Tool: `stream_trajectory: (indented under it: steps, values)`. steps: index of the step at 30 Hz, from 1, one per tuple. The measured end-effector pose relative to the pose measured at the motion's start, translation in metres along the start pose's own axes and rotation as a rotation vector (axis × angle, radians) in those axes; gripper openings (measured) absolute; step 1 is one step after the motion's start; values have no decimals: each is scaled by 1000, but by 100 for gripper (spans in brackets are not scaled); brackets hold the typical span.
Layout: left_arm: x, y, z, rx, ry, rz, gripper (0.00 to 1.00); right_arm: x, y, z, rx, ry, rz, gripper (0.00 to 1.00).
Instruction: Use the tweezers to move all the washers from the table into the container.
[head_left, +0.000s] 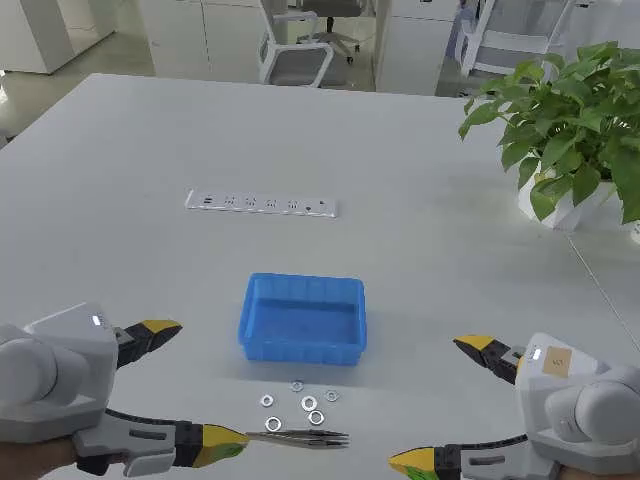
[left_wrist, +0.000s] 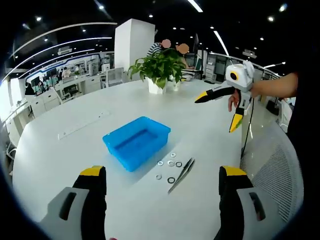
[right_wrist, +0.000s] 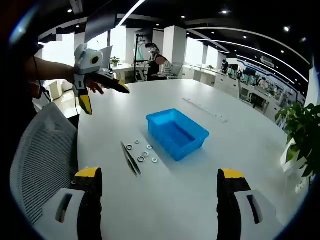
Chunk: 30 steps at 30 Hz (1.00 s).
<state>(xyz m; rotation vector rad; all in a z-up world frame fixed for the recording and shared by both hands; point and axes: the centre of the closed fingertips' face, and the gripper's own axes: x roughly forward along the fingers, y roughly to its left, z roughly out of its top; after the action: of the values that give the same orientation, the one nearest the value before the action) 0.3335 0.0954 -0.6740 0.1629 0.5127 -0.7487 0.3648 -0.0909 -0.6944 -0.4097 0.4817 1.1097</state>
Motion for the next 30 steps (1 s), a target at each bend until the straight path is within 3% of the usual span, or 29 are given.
stream_trajectory:
  steps: [30]
  values:
    - [0, -1, -1, 1, 3, -1, 99, 0, 1, -3, -2, 8, 3, 96]
